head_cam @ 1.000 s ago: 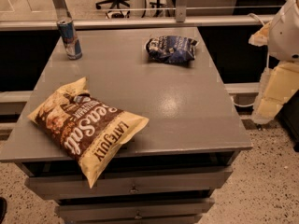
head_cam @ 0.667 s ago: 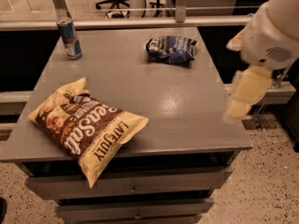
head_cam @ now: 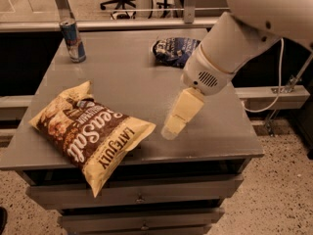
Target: Move brown chip bag near redbull can
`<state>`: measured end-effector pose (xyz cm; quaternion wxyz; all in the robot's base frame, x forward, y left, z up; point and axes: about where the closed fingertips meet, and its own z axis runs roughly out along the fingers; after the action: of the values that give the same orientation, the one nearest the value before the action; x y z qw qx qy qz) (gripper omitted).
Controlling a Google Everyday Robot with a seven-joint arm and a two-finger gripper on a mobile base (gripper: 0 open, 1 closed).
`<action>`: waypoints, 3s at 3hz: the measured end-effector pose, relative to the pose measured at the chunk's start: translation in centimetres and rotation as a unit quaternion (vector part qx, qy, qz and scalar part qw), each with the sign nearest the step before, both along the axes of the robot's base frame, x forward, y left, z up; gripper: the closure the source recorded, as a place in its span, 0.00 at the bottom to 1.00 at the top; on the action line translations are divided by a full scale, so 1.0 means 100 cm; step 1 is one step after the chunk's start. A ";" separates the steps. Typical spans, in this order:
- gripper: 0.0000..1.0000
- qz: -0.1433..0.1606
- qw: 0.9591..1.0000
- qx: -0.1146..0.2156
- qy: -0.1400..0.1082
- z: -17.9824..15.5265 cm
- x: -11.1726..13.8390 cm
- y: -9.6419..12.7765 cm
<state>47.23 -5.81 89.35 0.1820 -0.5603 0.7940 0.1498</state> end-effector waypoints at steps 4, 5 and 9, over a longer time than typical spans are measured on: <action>0.24 0.032 0.980 0.182 0.079 -0.020 -0.026 0.144; 0.55 0.023 0.981 0.181 0.067 -0.019 -0.021 0.141; 1.00 -0.089 0.977 0.165 -0.103 0.097 0.065 0.004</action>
Offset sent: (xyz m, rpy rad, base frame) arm -0.0155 0.1374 -0.0140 0.4500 0.2206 0.0471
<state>53.71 -5.45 99.09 0.3657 -0.4625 0.7816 0.2034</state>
